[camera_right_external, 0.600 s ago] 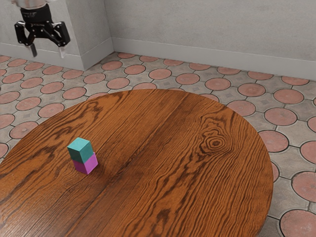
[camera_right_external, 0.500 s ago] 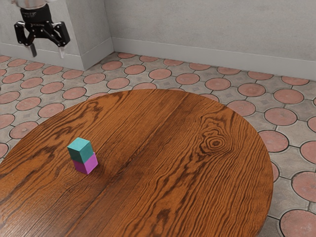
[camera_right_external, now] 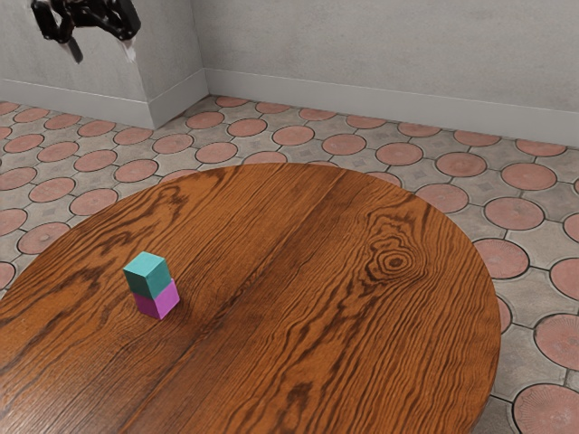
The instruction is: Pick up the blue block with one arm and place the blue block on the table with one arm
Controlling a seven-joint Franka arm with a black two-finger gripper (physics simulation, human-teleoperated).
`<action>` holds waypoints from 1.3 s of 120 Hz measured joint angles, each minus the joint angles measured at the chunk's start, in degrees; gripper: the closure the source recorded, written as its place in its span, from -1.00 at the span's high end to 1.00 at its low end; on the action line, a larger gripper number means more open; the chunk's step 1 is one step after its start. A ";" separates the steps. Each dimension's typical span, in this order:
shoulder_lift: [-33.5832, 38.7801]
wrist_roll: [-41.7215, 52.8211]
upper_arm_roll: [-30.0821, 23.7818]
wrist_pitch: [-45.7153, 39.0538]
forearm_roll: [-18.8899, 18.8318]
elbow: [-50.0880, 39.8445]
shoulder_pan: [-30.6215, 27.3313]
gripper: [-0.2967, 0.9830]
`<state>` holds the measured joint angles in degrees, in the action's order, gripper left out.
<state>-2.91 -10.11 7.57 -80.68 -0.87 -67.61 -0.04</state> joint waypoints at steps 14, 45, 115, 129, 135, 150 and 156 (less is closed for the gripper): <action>6.41 -0.35 2.26 -7.55 0.49 -21.50 4.29 0.54; 22.72 -1.74 6.16 -25.36 -4.80 -63.02 1.49 0.54; 8.35 43.07 10.33 -55.19 4.08 -66.06 1.34 0.53; 7.39 50.09 10.83 -57.23 7.88 -65.94 1.33 0.53; 6.86 52.71 10.92 -57.94 8.78 -65.93 1.20 0.53; 5.40 57.06 10.97 -59.16 13.49 -65.65 1.22 0.54; 5.24 57.56 10.95 -59.30 14.57 -65.35 1.29 0.54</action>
<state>2.33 47.45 18.52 -139.98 13.70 -132.96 1.25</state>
